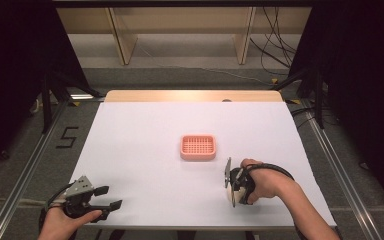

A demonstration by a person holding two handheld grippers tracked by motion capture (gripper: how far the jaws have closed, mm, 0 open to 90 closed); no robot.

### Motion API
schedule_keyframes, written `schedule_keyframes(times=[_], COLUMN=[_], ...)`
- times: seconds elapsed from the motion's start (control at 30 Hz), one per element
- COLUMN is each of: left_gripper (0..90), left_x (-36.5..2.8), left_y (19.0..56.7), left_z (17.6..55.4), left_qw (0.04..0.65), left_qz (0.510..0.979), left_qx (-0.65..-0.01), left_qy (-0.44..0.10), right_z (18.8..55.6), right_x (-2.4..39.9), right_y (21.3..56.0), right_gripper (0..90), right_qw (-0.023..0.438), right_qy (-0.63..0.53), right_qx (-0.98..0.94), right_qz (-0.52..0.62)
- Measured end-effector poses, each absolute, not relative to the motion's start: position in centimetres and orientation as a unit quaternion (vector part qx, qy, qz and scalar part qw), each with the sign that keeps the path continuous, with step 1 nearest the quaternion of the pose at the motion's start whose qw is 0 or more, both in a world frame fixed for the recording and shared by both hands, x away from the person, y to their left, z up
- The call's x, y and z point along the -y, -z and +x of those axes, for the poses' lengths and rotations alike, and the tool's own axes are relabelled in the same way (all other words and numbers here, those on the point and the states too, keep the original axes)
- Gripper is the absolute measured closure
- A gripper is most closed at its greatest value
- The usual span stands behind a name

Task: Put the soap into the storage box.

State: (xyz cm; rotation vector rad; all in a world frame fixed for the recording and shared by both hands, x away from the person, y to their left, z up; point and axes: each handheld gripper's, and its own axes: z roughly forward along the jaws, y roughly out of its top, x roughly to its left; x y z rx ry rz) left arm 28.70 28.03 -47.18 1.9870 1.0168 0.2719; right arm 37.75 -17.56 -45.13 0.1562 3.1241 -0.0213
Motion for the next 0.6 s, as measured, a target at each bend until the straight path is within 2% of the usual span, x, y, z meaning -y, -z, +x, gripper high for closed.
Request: schedule_keyframes(times=[0.17,0.27,0.6], left_gripper=[24.8,24.8,24.8], left_x=[-28.03,-28.03,-28.11], left_y=[47.18,47.18,47.16], left_z=[28.7,28.7,28.72], left_qw=[0.432,0.432,0.428], left_qz=[0.797,0.797,0.8], left_qx=[-0.408,-0.408,-0.406], left_qy=[-0.109,-0.109,-0.108], right_z=[37.61,37.97,37.98], right_x=[17.52,17.51,17.49], right_y=[45.11,45.22,45.15], right_gripper=[49.0,49.2,49.6], right_qw=[-0.008,0.002,0.001], right_qy=[0.018,0.002,0.001], right_qx=[-0.997,-0.999,-0.998], right_qz=[0.076,0.046,0.057])
